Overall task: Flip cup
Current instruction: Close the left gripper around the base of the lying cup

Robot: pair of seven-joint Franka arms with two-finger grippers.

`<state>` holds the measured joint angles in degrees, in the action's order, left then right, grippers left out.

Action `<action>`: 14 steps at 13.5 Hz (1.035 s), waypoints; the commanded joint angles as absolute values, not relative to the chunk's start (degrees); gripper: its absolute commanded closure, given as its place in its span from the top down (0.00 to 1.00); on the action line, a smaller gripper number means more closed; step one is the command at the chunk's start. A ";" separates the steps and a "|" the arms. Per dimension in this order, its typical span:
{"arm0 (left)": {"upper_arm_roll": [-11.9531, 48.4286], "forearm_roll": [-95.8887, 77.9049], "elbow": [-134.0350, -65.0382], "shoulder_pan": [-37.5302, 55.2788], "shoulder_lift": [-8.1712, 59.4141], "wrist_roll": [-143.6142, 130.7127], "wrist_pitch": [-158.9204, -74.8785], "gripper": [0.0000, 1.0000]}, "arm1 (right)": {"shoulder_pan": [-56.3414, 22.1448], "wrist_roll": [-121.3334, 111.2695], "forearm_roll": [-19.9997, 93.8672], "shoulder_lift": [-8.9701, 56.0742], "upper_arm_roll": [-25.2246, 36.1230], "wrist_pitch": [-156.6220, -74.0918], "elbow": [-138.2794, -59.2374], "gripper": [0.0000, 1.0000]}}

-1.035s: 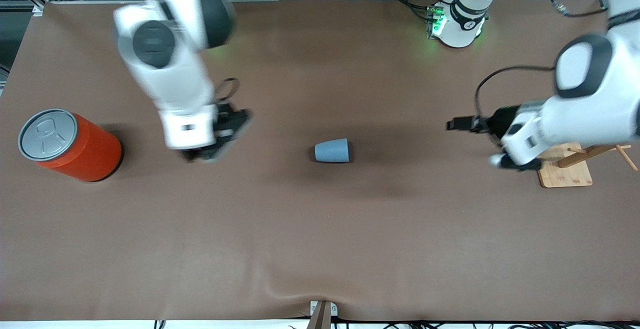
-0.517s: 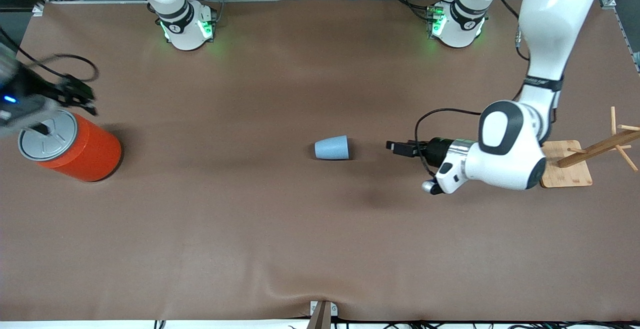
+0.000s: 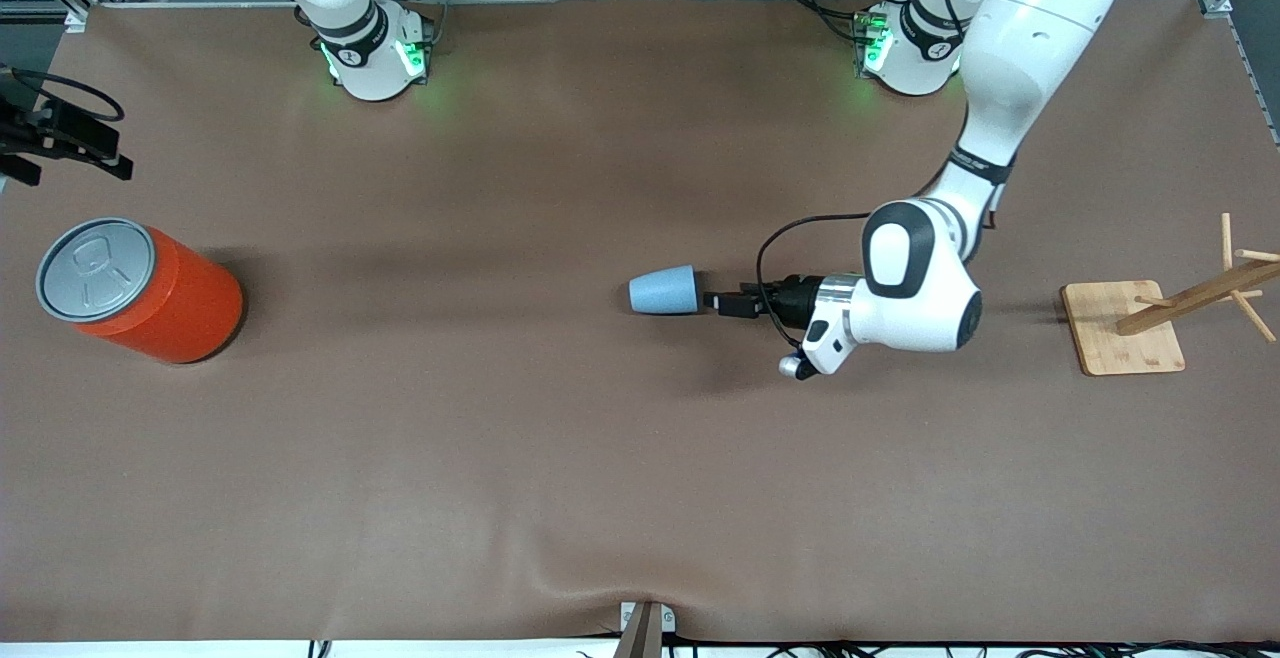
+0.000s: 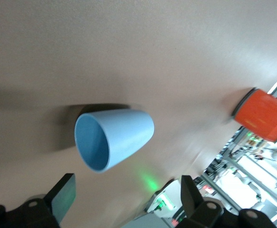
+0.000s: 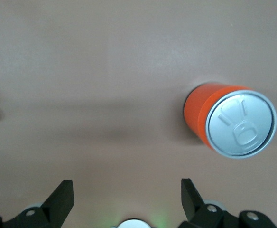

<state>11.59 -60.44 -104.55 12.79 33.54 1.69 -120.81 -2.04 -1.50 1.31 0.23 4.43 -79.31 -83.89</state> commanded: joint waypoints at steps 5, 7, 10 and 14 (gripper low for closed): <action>11.60 -71.96 -111.97 16.25 31.55 10.54 -127.18 0.70 | -1.50 1.06 1.93 -0.44 3.08 -80.33 -85.87 1.00; 11.60 -74.87 -112.06 17.75 31.73 11.60 -128.93 0.68 | -1.06 -0.78 1.93 -0.09 3.16 -81.38 -86.48 1.00; 11.51 -77.69 -111.97 18.28 32.43 13.52 -129.20 0.68 | -0.88 -1.93 1.93 -0.18 3.34 -81.57 -86.57 1.00; 11.51 -77.78 -112.06 18.19 32.70 14.06 -129.20 0.69 | -1.23 -1.67 2.11 0.35 3.34 -81.56 -85.96 1.00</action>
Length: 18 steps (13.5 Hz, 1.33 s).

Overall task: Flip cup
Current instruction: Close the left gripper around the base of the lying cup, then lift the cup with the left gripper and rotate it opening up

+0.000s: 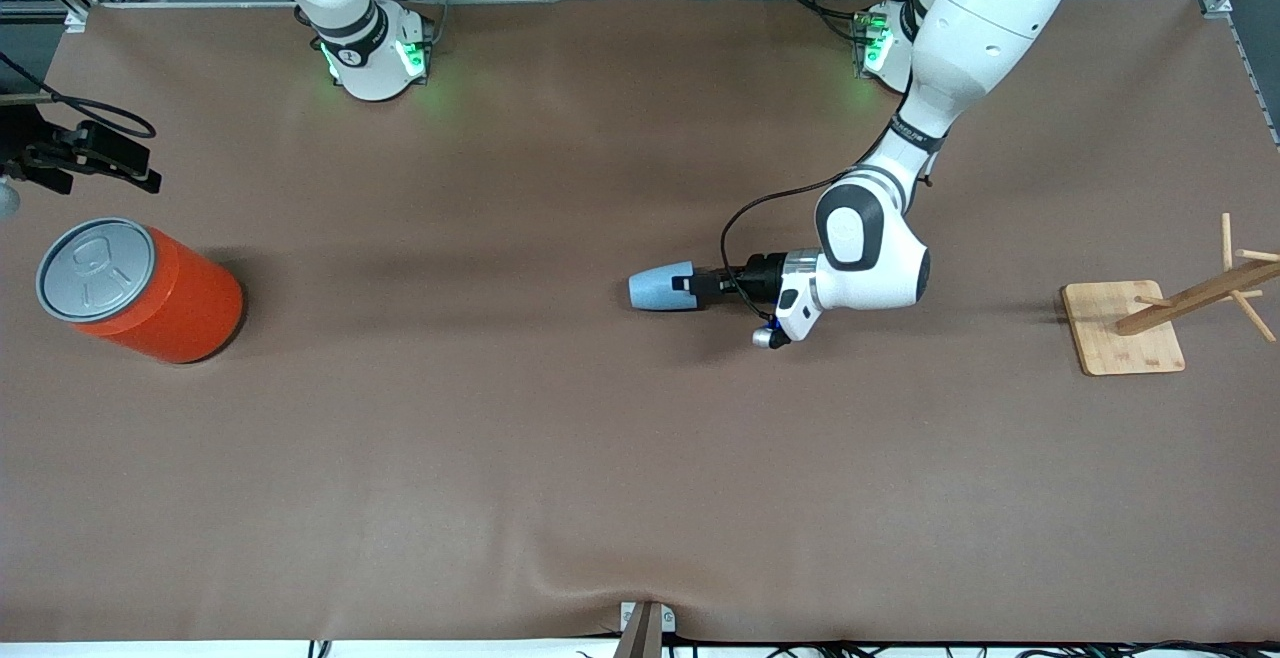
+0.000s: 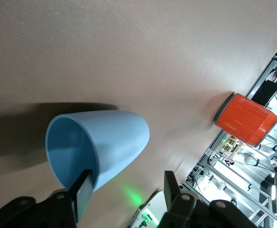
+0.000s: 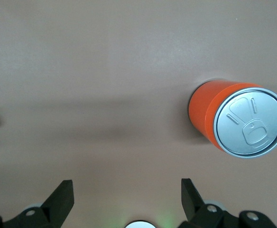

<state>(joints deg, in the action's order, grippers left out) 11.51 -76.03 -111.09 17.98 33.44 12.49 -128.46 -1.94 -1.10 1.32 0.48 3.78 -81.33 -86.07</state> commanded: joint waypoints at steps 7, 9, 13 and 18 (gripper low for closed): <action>11.51 -80.75 -111.01 18.63 34.98 16.25 -130.43 0.55 | -0.88 -1.14 1.58 0.26 3.34 -81.56 -86.14 1.00; 11.51 -84.01 -110.83 19.51 36.20 20.37 -131.13 0.53 | -0.88 -1.23 1.67 0.09 3.34 -81.65 -85.96 1.00; 11.51 -85.43 -110.74 19.51 37.18 22.85 -131.48 0.00 | -0.88 -1.14 1.85 0.09 3.43 -81.56 -86.04 1.00; 10.81 -83.16 -110.83 18.46 29.90 17.43 -131.40 0.00 | -0.88 -1.14 1.85 0.09 3.43 -81.56 -86.04 1.00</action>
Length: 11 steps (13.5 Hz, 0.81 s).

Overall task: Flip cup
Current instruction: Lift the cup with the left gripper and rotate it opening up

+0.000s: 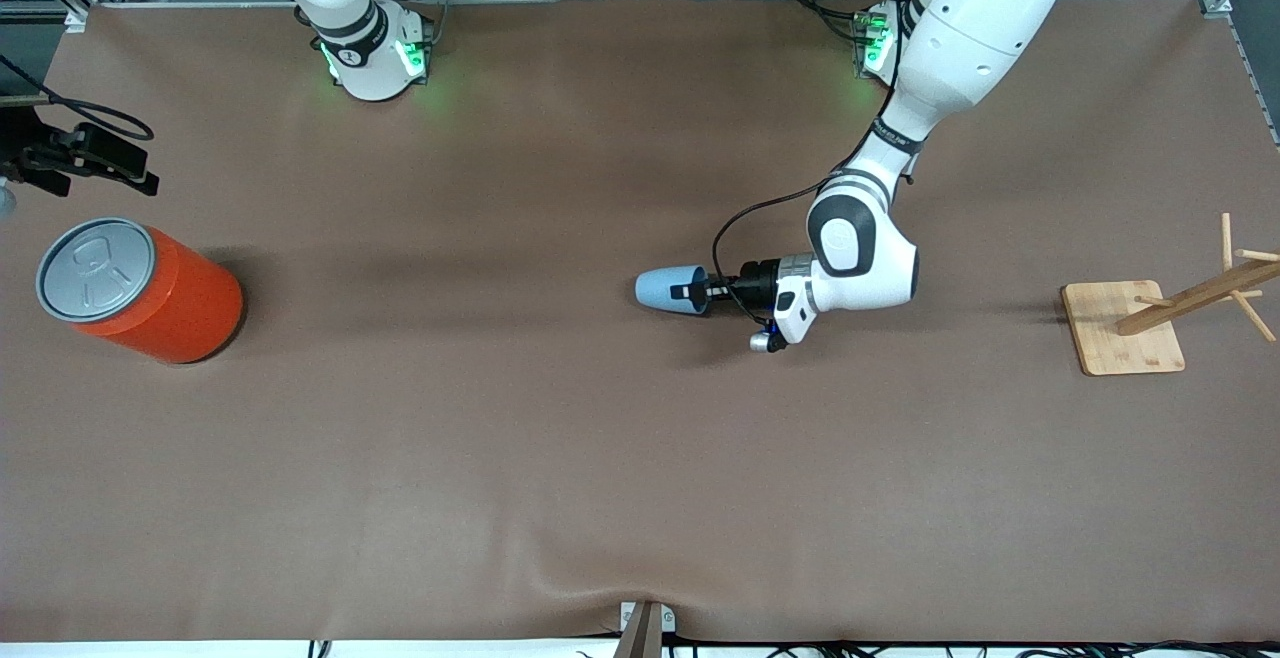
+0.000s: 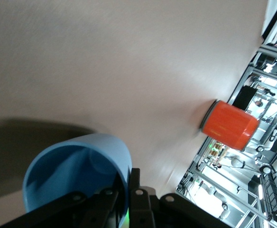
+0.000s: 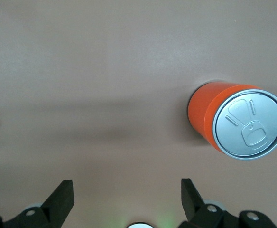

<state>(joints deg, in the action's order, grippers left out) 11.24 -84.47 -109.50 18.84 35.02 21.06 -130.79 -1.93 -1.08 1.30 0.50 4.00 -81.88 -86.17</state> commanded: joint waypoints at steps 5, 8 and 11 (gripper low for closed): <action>10.20 -48.51 -109.95 12.59 19.36 -6.64 -130.00 0.00 | -0.88 -1.14 1.93 0.09 3.43 -81.56 -86.04 1.00; 10.20 -23.55 -108.46 6.17 16.71 -10.98 -123.50 0.00 | -0.97 -1.14 2.29 0.26 3.34 -81.74 -86.04 1.00; 10.19 -5.85 -108.28 3.52 16.26 -15.54 -123.49 0.00 | -0.88 -1.14 2.29 0.44 3.34 -81.65 -86.22 1.00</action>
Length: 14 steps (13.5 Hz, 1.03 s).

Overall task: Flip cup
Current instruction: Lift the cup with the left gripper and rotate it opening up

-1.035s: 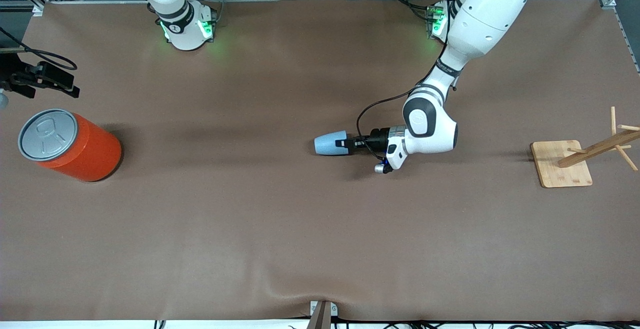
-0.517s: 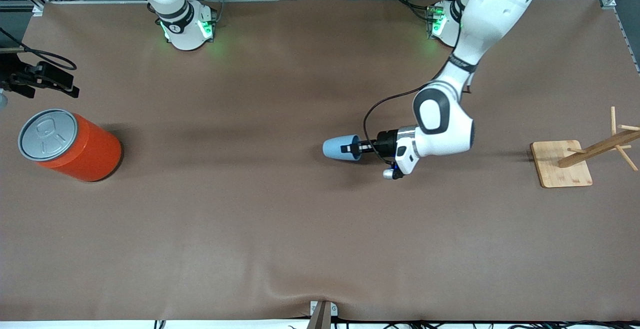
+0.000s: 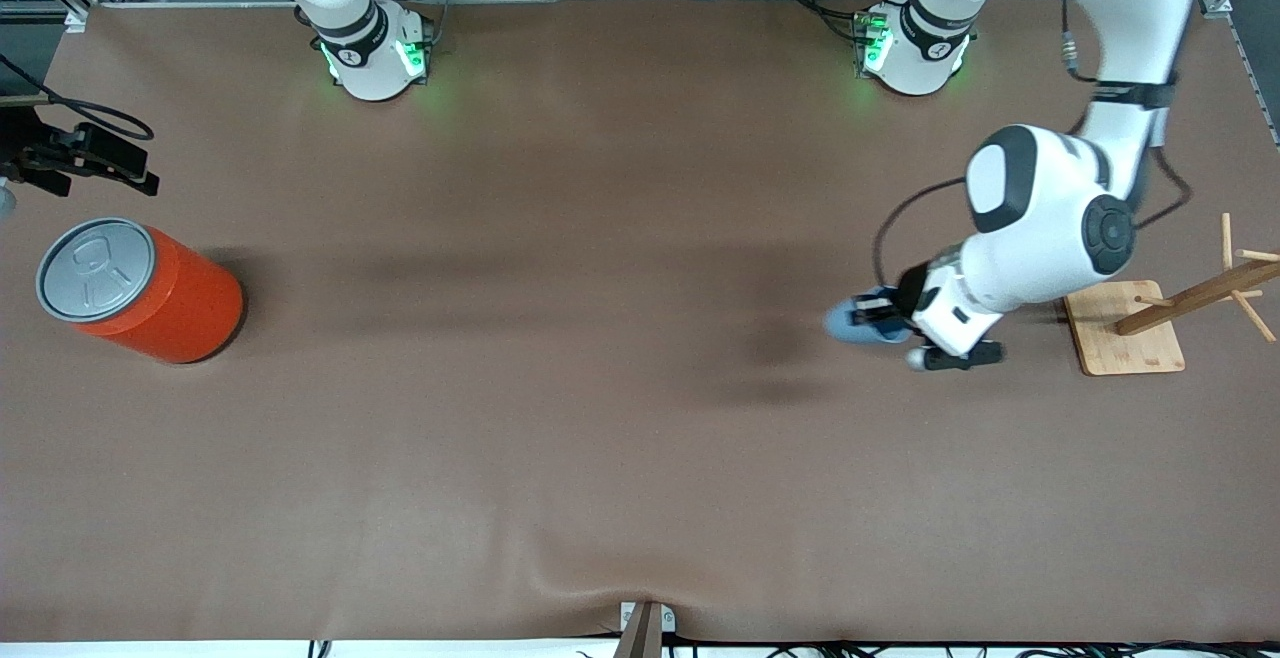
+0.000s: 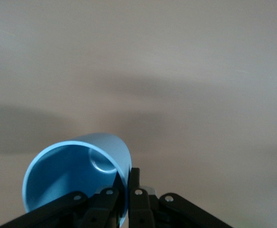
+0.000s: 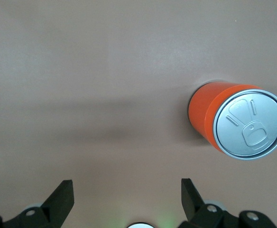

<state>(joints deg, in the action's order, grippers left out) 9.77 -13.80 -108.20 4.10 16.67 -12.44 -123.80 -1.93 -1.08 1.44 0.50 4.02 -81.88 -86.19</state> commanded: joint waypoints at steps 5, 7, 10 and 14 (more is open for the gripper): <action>9.76 4.73 -107.84 1.06 19.42 -19.33 -127.43 0.00 | -0.79 -1.14 2.29 0.53 3.43 -81.91 -86.13 1.00; 9.58 6.67 -107.93 0.70 21.08 -21.87 -129.89 0.00 | -0.79 -1.14 2.29 0.53 3.43 -81.91 -86.13 1.00; 9.32 8.34 -107.93 0.62 23.02 -23.55 -132.10 0.00 | -0.79 -1.14 2.29 0.53 3.43 -82.00 -86.13 1.00; 9.05 12.30 -108.28 -2.11 25.66 -24.70 -135.61 0.00 | -0.79 -1.14 2.29 0.53 3.43 -82.00 -86.13 1.00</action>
